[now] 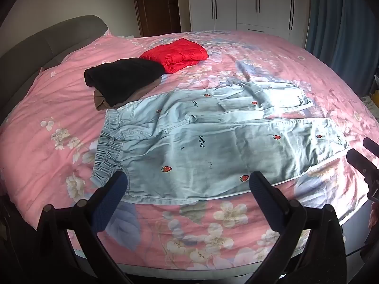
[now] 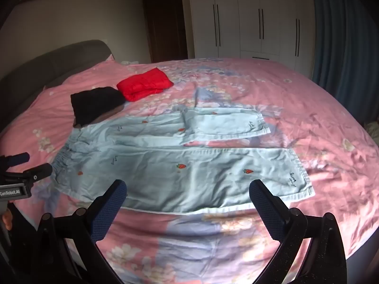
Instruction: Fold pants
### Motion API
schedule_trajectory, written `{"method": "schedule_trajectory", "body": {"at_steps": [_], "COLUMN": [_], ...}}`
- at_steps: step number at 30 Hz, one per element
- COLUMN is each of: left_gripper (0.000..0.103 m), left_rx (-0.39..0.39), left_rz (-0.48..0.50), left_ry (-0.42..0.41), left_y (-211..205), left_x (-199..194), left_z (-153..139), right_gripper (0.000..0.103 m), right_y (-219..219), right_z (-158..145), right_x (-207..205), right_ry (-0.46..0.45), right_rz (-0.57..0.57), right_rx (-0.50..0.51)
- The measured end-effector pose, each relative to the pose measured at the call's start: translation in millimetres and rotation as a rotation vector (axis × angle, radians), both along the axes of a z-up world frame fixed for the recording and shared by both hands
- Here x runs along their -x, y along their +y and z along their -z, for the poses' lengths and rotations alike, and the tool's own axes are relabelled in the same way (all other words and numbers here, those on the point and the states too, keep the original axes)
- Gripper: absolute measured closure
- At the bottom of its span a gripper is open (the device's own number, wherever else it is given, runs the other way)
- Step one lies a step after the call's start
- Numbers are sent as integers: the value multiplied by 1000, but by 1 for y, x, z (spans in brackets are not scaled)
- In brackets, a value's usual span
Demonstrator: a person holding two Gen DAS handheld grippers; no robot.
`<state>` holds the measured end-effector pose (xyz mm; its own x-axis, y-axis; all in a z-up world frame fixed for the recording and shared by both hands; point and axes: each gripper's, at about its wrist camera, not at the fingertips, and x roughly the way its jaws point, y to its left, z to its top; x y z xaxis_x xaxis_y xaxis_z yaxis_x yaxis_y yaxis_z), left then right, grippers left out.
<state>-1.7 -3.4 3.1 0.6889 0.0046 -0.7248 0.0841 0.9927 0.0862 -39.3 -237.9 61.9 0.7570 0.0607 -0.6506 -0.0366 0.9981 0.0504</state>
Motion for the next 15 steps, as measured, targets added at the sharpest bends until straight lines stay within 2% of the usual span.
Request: {"method": "schedule_trajectory", "body": {"at_steps": [15], "left_gripper": [0], "left_rx": [7], "left_rz": [4], "left_ry": [-8], "left_y": [-2], "left_x": [2], "left_z": [-1], "right_gripper": [1], "right_y": [0], "right_z": [1], "right_x": [0], "right_ry": [-13], "right_rz": [-4], "right_rx": [-11]}}
